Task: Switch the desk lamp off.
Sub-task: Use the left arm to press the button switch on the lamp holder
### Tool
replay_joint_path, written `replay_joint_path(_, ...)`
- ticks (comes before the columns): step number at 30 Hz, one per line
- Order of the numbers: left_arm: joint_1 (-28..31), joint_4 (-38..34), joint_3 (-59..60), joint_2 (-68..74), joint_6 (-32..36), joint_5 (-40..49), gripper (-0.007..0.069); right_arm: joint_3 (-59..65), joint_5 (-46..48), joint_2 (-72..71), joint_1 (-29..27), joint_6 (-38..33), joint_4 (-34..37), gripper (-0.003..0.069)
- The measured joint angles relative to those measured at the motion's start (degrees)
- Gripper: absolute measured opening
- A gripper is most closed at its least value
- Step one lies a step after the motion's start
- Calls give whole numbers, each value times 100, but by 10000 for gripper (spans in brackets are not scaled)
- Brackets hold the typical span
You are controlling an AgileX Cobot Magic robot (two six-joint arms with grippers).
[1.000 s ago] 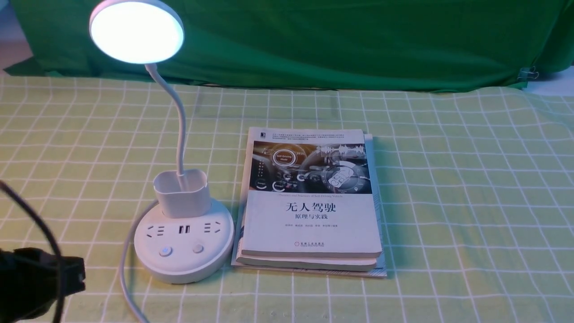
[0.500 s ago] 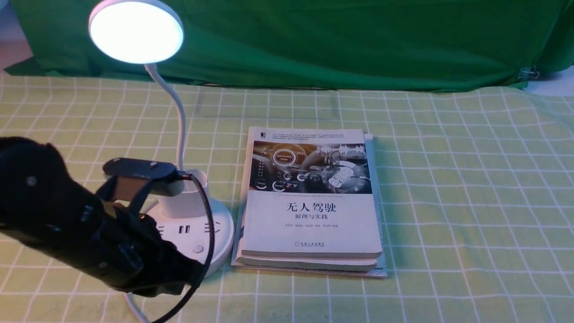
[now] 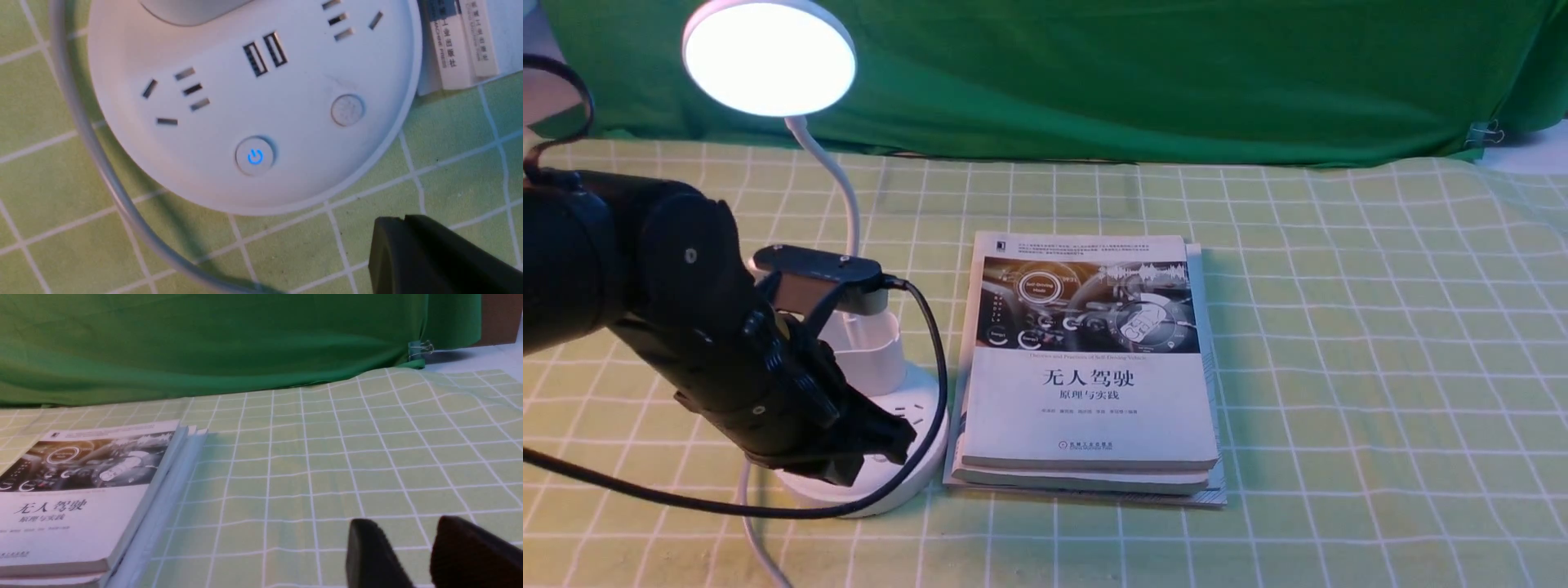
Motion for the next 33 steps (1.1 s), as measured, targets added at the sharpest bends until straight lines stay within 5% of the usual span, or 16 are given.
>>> replay_joint_path(33, -11, 384, -962, 1405, -293, -360, 1, 0, -5, 0, 0, 0, -1, 239)
